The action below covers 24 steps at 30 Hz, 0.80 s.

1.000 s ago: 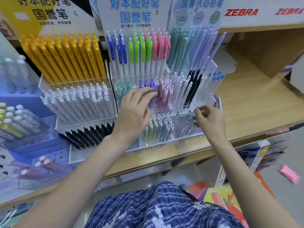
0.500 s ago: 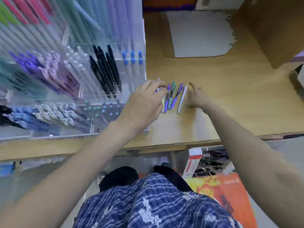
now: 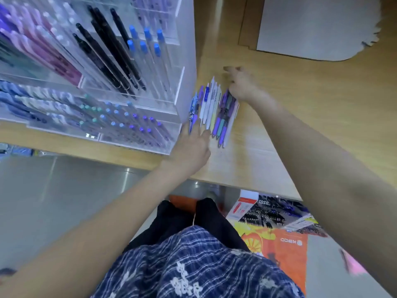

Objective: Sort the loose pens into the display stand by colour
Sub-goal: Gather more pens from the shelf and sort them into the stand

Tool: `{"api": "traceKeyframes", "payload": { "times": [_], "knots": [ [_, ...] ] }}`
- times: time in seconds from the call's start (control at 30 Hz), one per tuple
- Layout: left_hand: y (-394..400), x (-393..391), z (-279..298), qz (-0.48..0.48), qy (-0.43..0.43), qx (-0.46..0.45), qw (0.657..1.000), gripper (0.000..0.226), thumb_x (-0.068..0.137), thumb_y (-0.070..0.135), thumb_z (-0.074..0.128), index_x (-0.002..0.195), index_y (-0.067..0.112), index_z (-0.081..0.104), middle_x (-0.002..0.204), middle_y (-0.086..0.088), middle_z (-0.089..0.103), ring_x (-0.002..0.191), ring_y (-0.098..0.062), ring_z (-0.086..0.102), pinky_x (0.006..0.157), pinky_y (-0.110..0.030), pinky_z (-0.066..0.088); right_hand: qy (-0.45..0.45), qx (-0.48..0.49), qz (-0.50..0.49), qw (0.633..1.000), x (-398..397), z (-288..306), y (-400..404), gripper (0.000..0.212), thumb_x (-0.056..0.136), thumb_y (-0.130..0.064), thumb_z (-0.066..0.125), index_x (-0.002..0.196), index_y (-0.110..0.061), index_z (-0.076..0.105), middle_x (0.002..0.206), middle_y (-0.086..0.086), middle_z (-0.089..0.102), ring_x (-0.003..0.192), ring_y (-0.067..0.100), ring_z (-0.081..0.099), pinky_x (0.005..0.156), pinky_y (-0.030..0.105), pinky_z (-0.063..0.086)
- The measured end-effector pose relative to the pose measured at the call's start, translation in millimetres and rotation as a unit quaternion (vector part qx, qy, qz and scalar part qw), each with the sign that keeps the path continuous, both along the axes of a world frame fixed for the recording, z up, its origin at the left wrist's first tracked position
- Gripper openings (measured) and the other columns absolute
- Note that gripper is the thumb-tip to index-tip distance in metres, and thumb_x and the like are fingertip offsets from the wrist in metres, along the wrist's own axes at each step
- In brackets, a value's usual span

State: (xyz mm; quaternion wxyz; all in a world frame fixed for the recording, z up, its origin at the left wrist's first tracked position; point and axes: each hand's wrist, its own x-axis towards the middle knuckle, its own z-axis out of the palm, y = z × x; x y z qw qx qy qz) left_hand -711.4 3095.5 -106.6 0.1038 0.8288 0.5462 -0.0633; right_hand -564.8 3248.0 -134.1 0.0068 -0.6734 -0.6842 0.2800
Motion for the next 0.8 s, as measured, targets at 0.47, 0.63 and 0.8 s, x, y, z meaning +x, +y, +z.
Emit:
{"api": "traceKeyframes", "payload": {
  "times": [0.47,0.63,0.8],
  "knots": [
    [25,36,-38,0.242,-0.013,-0.076,0.967,0.06,0.096,0.023,0.04,0.145,0.004,0.012,0.148,-0.033,0.011,0.132,-0.042,0.019,0.106,-0.045,0.023,0.066,0.031,-0.124,0.99,19,-1,-81,0.046,0.093,-0.025,0.045,0.13,0.002,0.043,0.126,0.022,0.05,0.123,0.034,0.037,0.1,0.037,0.026],
    [49,40,-46,0.255,0.007,-0.049,0.966,0.067,0.096,0.024,0.044,0.144,-0.004,0.007,0.132,-0.027,0.035,0.117,-0.037,0.037,0.096,-0.039,0.032,0.101,0.01,-0.175,0.979,-2,-13,-107,0.052,0.087,-0.034,0.061,0.121,0.002,0.046,0.123,0.022,0.045,0.12,0.035,0.036,0.098,0.035,0.027],
    [54,33,-39,0.222,0.0,-0.09,0.971,0.046,0.096,0.022,0.045,0.129,-0.007,0.03,0.128,-0.022,0.04,0.116,-0.034,0.043,0.093,-0.039,0.034,0.012,0.011,-0.131,0.991,-11,-15,-92,0.07,0.079,-0.04,0.07,0.126,0.0,0.039,0.129,0.016,0.037,0.119,0.031,0.039,0.093,0.039,0.037]
  ]
}}
